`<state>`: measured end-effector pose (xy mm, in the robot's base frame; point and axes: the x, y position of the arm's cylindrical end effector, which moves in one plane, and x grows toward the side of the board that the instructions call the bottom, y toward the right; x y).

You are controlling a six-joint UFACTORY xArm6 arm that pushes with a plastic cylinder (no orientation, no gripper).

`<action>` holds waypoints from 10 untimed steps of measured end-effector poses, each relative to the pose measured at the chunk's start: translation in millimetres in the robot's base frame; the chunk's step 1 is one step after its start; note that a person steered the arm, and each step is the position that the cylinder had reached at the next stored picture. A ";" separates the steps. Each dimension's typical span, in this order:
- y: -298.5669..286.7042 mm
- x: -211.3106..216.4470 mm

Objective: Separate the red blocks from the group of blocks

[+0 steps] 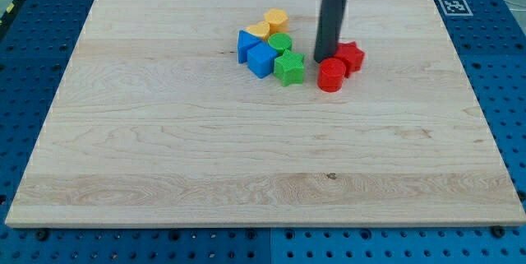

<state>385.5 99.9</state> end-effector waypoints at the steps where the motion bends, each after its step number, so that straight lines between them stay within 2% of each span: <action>1: -0.8 9.5; 3: -1.6 -51.3; 4: 28.7 -76.6; 5: 78.7 -76.2; 6: 76.4 -43.8; 8: 15.0 32.5; 9: 8.6 36.6; 10: -10.4 58.5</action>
